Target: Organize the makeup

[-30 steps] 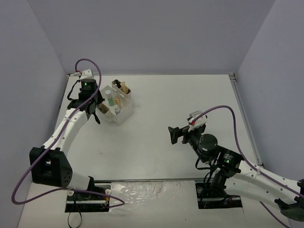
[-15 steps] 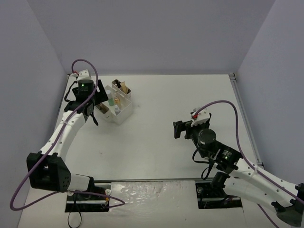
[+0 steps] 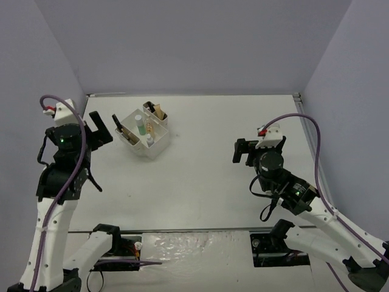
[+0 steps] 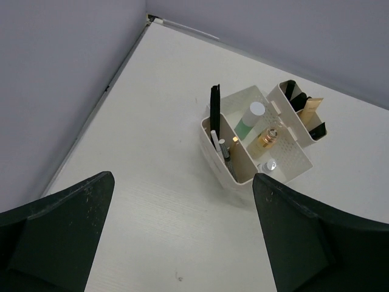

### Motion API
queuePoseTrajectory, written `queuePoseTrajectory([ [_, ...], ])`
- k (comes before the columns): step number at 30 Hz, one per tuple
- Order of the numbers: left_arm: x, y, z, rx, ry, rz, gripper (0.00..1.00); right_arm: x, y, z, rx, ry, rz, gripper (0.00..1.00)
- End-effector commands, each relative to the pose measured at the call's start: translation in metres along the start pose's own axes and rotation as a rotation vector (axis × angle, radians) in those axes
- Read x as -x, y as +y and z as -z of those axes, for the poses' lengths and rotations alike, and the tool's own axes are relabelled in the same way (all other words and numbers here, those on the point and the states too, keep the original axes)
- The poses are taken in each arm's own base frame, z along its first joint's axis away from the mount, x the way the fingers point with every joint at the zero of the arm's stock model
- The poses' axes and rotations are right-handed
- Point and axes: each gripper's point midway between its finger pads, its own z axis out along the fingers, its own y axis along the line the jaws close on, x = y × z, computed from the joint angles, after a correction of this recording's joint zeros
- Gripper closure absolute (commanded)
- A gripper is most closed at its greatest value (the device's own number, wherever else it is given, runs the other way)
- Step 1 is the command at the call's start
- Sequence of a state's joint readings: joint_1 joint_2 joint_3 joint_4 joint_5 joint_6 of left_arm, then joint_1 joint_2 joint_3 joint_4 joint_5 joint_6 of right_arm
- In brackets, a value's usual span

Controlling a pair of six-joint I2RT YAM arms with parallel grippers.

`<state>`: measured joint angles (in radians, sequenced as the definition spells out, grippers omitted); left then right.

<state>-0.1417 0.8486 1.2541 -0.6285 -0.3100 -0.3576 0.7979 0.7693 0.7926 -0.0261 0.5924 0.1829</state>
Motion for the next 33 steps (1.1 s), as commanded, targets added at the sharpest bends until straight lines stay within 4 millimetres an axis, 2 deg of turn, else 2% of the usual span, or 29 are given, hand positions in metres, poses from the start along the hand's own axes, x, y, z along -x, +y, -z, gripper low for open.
queuePoseTrajectory([
  [1,-0.001,0.029,0.043,0.038,-0.048,-0.004,0.03,0.028,-0.03,0.015,-0.115,-0.063,-0.033,0.0],
  [7,-0.027,0.044,0.075,0.004,-0.031,-0.017,0.03,0.032,-0.043,0.034,-0.102,-0.081,-0.058,0.0],
  [15,-0.044,0.057,0.095,-0.003,-0.031,-0.046,0.03,0.04,-0.061,0.056,-0.103,-0.159,-0.152,0.0],
  [20,-0.056,0.06,0.089,0.01,-0.013,-0.045,0.03,0.044,-0.067,0.061,-0.113,-0.181,-0.167,0.0],
  [33,-0.084,0.053,0.072,-0.008,0.02,-0.02,0.03,0.04,-0.068,0.06,-0.128,-0.176,-0.165,0.0],
])
